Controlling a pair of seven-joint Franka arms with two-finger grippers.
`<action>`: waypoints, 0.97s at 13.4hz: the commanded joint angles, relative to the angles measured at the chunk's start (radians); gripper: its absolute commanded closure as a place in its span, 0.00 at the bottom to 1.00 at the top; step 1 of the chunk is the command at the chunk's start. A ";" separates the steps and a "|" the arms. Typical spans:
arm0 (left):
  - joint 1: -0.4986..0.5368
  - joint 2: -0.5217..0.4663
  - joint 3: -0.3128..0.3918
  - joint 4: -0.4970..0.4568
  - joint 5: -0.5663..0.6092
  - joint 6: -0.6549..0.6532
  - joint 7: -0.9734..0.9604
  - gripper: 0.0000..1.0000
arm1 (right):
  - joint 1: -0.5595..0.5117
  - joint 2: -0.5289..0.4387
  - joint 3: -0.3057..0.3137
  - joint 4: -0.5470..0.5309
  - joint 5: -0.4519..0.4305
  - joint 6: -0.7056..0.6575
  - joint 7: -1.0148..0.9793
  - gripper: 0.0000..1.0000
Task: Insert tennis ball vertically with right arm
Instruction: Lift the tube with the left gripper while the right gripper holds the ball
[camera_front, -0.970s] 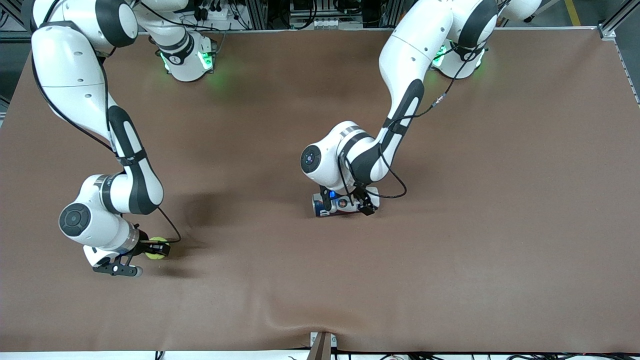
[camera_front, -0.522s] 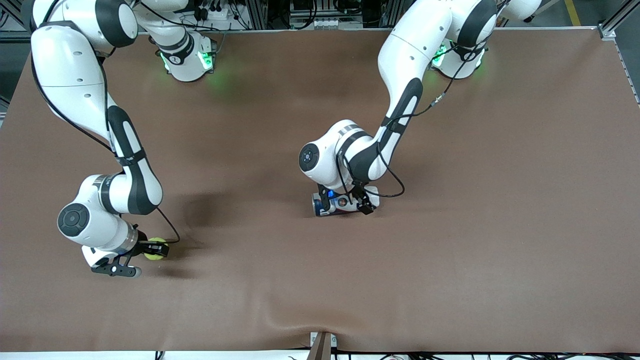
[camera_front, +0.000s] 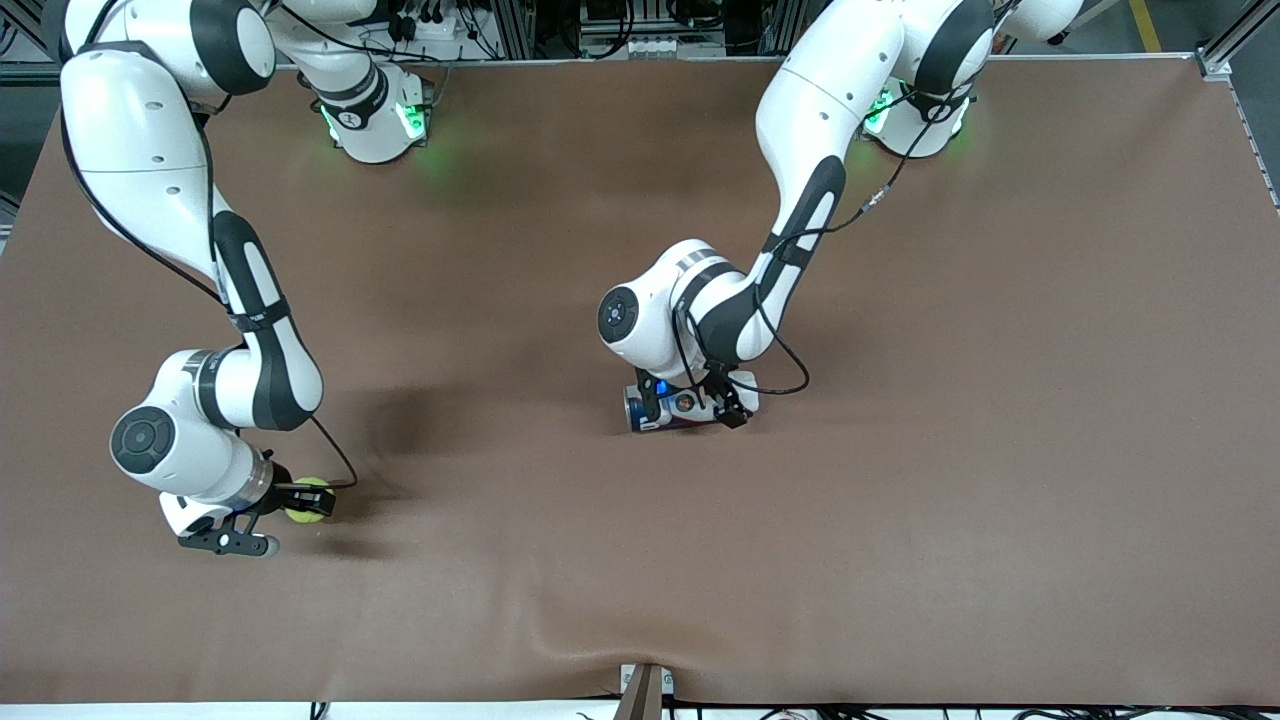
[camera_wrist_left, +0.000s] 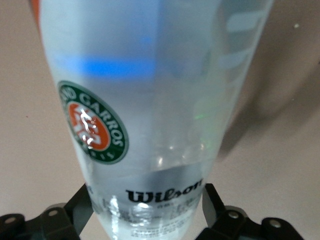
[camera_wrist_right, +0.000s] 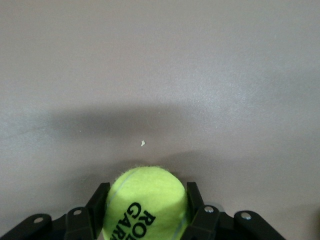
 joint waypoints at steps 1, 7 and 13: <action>-0.006 -0.010 0.008 0.001 0.016 -0.013 -0.005 0.24 | -0.011 -0.038 0.004 0.010 -0.011 -0.052 -0.005 1.00; 0.002 -0.035 0.009 0.001 0.016 -0.013 0.003 0.23 | -0.017 -0.087 -0.028 0.238 -0.013 -0.464 -0.011 1.00; -0.003 -0.102 -0.010 0.003 -0.028 0.056 -0.017 0.23 | -0.058 -0.189 -0.027 0.282 -0.004 -0.605 -0.017 1.00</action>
